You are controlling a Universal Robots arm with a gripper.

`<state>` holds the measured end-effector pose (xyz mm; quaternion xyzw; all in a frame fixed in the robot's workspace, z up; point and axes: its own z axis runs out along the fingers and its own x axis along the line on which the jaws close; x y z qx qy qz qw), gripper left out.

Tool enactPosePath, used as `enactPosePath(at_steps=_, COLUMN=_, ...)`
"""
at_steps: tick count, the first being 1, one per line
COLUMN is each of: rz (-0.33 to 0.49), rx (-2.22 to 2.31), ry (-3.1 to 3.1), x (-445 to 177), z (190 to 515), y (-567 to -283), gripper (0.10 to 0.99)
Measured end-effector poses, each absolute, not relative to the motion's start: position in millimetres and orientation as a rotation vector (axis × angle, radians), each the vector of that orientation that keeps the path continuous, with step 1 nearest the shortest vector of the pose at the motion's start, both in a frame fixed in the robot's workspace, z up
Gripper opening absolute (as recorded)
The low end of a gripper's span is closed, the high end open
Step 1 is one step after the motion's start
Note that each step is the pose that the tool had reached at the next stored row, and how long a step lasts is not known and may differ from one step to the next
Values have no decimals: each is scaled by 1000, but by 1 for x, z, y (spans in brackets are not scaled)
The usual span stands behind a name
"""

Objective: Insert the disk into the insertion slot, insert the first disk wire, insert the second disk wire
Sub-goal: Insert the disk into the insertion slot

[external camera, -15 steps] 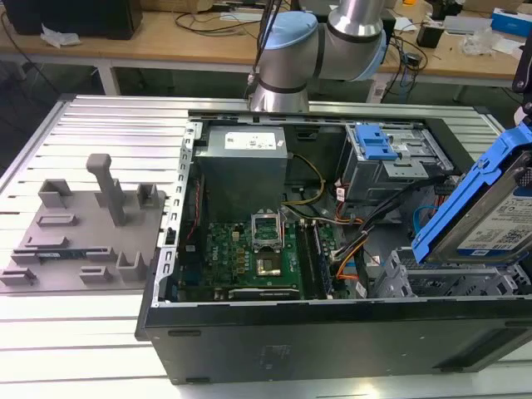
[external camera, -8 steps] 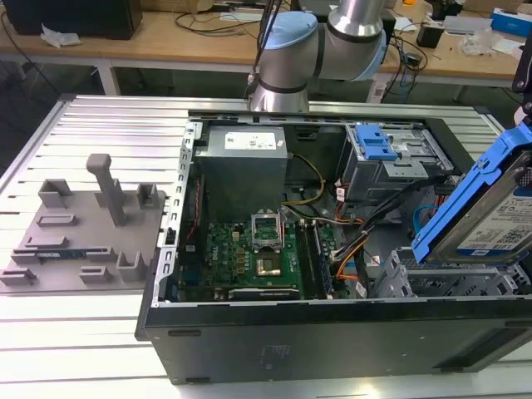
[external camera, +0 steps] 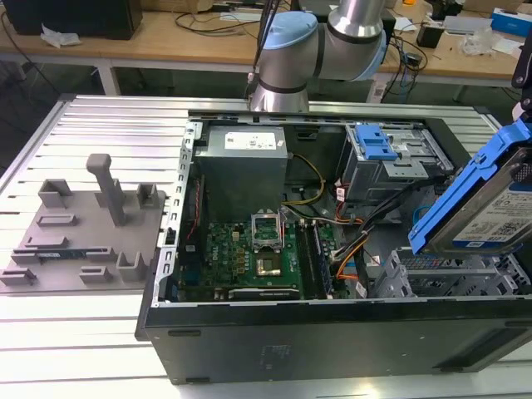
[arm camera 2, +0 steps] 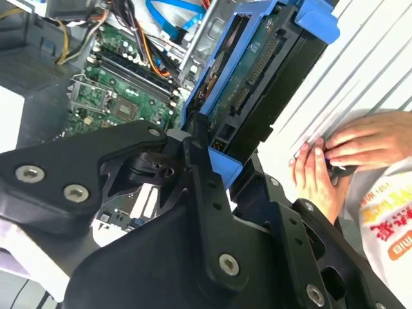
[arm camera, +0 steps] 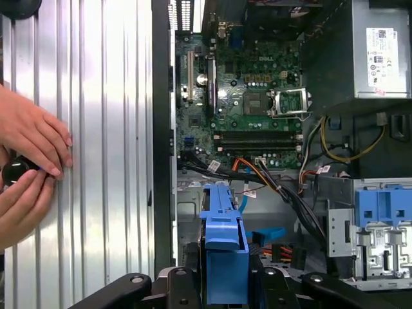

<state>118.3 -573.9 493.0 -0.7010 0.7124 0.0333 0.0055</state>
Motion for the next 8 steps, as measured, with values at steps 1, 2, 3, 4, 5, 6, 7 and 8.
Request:
enactPosePath(at_steps=1, rz=108, rx=-2193, ry=2228, x=118, z=493, y=-574, gripper=365)
enactPosePath(at_steps=2, rz=108, rx=-2193, ry=2228, x=118, z=493, y=-574, gripper=365)
enactPosePath(at_steps=3, rz=108, rx=-2193, ry=2228, x=118, z=493, y=-574, gripper=365)
enactPosePath(at_steps=4, rz=108, rx=-2193, ry=2228, x=118, z=493, y=-574, gripper=365)
enactPosePath(at_steps=5, rz=108, rx=-2193, ry=2228, x=118, z=493, y=-574, gripper=365)
enactPosePath(at_steps=6, rz=108, rx=-2193, ry=2228, x=118, z=493, y=-574, gripper=365)
enactPosePath(at_steps=7, rz=105, rx=-2192, ry=2226, x=118, z=492, y=-574, gripper=365)
enactPosePath(at_steps=8, rz=100, rx=-2190, ry=2224, x=118, z=492, y=-574, gripper=365)
